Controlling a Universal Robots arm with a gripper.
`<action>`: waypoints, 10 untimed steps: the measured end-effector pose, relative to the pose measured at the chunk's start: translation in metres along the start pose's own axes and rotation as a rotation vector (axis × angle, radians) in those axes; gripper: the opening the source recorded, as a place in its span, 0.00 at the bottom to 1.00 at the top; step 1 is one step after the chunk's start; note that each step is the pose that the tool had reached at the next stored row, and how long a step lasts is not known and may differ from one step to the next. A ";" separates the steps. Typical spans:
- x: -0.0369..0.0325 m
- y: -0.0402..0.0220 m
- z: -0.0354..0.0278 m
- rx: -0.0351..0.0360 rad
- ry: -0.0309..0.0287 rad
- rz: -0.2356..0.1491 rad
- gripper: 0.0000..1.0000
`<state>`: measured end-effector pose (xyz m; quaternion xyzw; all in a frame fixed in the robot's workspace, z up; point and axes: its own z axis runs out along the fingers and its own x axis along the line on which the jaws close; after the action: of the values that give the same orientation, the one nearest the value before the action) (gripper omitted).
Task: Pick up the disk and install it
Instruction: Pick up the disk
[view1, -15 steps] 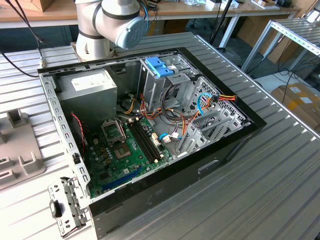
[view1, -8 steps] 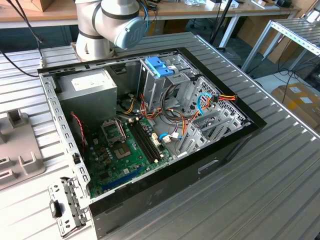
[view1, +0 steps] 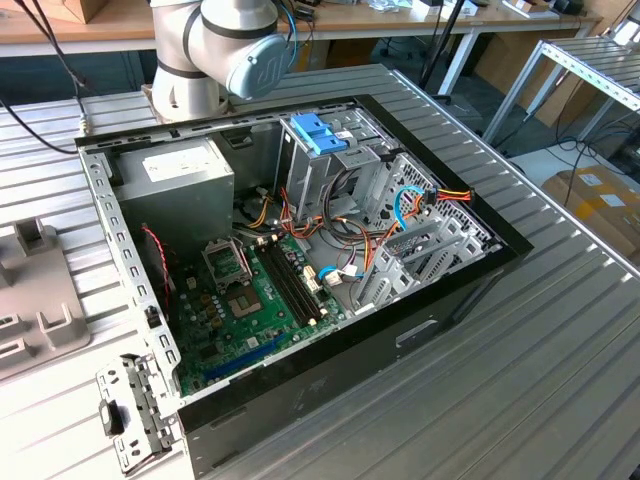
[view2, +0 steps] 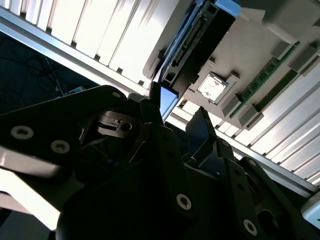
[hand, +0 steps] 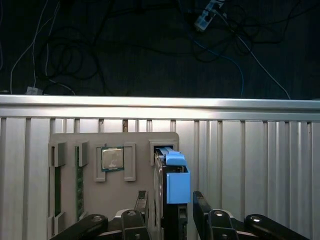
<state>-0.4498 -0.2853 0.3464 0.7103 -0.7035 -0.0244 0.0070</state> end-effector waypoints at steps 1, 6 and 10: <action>0.0000 0.0000 0.0009 -0.0001 0.0000 0.000 0.48; -0.0019 -0.0003 0.0070 -0.0003 0.0004 -0.008 0.48; -0.0059 -0.0005 0.0090 -0.0012 0.0020 -0.044 0.48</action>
<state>-0.4498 -0.2791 0.3375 0.7257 -0.6876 -0.0242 0.0076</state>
